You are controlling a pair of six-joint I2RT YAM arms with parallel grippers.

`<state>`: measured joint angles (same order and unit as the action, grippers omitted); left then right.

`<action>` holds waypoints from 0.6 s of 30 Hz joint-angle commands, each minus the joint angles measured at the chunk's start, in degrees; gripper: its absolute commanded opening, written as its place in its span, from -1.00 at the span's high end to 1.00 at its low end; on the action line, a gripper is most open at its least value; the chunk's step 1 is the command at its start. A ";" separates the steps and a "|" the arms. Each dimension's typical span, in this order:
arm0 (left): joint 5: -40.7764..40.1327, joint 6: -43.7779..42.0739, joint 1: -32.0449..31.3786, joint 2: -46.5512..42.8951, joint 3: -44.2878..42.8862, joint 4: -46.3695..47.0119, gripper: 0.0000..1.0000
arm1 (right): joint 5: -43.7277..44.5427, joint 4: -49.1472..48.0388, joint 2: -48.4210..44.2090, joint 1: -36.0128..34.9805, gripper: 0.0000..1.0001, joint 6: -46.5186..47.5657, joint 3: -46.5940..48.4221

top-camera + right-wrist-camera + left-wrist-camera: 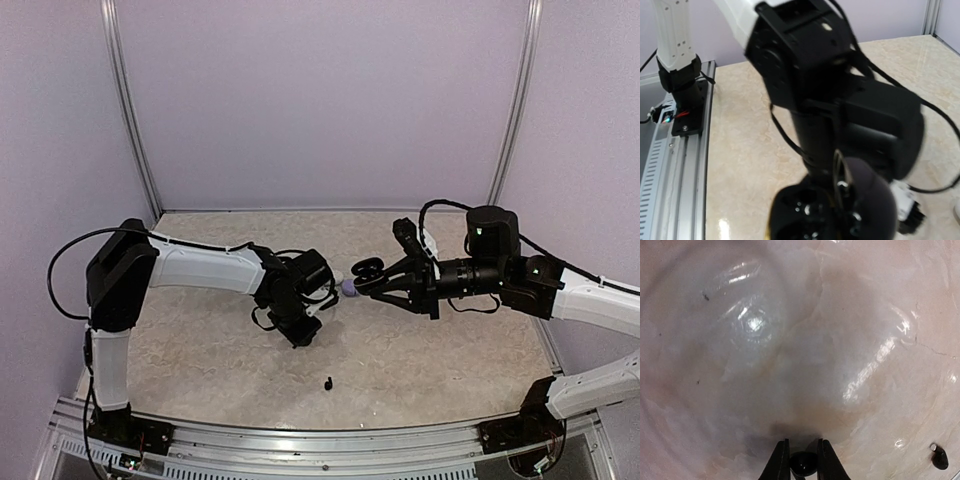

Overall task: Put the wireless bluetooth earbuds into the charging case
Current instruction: Pick up the left earbud from the center of the board.

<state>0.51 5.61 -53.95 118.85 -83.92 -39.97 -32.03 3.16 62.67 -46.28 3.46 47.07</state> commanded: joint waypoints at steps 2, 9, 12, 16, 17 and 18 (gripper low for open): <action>-0.37 3.16 -0.49 -5.91 10.28 -2.62 0.74 | -1.09 -1.30 0.47 0.58 0.92 0.25 1.51; 0.70 6.87 -2.95 -12.81 18.99 -4.26 0.72 | -2.18 -1.49 1.37 0.62 0.92 0.32 1.97; 0.22 7.47 -4.24 -12.98 20.16 -5.77 0.69 | -2.24 -1.40 1.43 0.58 0.91 0.38 1.97; -0.37 7.45 -5.07 -12.21 19.50 -7.36 0.59 | -2.25 -1.42 1.33 0.57 0.91 0.32 1.95; -0.35 7.45 -5.10 -12.03 19.08 -7.60 0.55 | -2.25 -1.41 1.32 0.59 0.91 0.32 1.95; -0.34 7.29 -5.15 -11.62 18.73 -7.87 0.53 | -2.26 -1.35 1.31 0.56 0.91 0.32 1.97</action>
<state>0.30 12.16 -58.57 105.38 -65.49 -43.62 -33.45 3.14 63.96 -46.26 3.57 47.09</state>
